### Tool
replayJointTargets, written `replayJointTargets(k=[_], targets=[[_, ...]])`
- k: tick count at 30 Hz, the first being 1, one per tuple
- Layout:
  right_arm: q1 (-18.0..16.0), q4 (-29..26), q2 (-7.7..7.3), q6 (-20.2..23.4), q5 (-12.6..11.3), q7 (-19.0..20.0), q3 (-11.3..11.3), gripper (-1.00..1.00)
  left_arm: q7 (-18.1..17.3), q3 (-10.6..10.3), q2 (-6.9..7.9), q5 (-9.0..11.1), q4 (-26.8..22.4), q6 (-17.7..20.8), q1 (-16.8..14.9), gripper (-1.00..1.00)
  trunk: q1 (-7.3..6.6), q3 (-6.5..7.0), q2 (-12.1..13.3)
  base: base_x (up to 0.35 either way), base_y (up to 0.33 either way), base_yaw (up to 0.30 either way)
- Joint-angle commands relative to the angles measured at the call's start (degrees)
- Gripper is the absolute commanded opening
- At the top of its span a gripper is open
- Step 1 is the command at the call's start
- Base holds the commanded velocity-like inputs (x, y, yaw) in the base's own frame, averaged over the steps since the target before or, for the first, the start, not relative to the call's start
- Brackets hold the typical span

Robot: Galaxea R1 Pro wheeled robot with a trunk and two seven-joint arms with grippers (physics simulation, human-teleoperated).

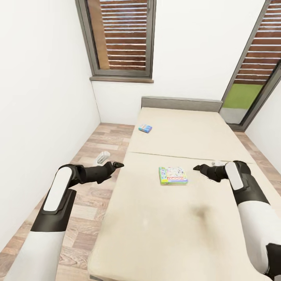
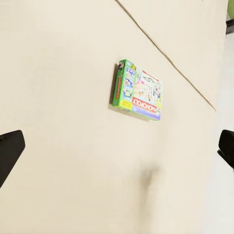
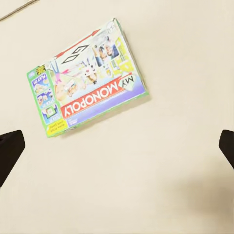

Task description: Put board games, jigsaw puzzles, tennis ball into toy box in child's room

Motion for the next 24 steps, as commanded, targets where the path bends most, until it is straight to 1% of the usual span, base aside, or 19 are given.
replayJointTargets(k=[1, 2, 4, 5, 8, 9, 12, 13, 18, 24], targets=[[-2.5, 3.1, -0.01, -0.3, -0.4, -0.7, 0.3, 1.00, 0.6, 0.0, -0.03, 0.5, -0.1, 0.1, -0.1, 1.00, 0.00, -0.05, 0.0, 0.000, 0.000, 0.000], [-2.5, 3.1, -0.01, -0.3, -0.4, -0.7, 0.3, 1.00, 0.6, 0.0, -0.03, 0.5, -0.1, 0.1, -0.1, 1.00, 0.00, -0.05, 0.0, 0.000, 0.000, 0.000], [-5.9, 7.4, -0.05, -1.4, -0.3, -0.9, 1.2, 1.00, 0.6, 0.0, -0.02, 0.6, -0.2, 0.1, -0.1, 1.00, 0.00, -0.05, 0.0, 0.000, 0.000, 0.000], [-5.9, 7.4, -0.05, -1.4, -0.3, -0.9, 1.2, 1.00, 0.6, 0.0, -0.02, 0.6, -0.2, 0.1, -0.1, 1.00, 0.00, -0.05, 0.0, 0.000, 0.000, 0.000], [-9.0, 11.2, -0.18, -2.3, -0.3, -0.8, 2.4, 1.00, 0.7, 0.0, 0.00, 0.6, -0.4, 0.2, -0.3, 1.00, 0.00, -0.05, 0.0, 0.000, 0.000, 0.000], [-9.0, 11.2, -0.18, -2.3, -0.3, -0.8, 2.4, 1.00, 0.7, 0.0, 0.00, 0.6, -0.4, 0.2, -0.3, 1.00, 0.00, -0.05, 0.0, 0.000, 0.000, 0.000], [-11.0, 13.2, -0.43, -2.7, -0.3, -0.8, 3.1, 1.00, 0.8, 0.0, 0.15, 0.6, -0.4, 0.3, -0.5, 1.00, 0.00, -0.11, 0.0, 0.000, 0.000, 0.000], [-11.0, 13.2, -0.43, -2.7, -0.3, -0.8, 3.1, 1.00, 0.8, 0.0, 0.15, 0.6, -0.4, 0.3, -0.5, 1.00, 0.00, -0.14, 0.0, 0.000, 0.000, 0.000], [-13.5, 14.7, -0.68, -2.9, -0.2, -0.8, 3.5, 1.00, 0.8, 0.0, 0.36, 0.6, -0.4, 0.3, -0.7, 1.00, 0.00, -0.43, 0.0, 0.000, 0.000, 0.000], [-15.0, 15.4, -0.81, -3.0, -0.2, -1.0, 3.7, 1.00, 0.8, 0.1, 0.40, 0.5, -0.4, 0.3, -0.7, 1.00, 0.00, -0.89, 0.0, 0.000, 0.000, 0.000]])
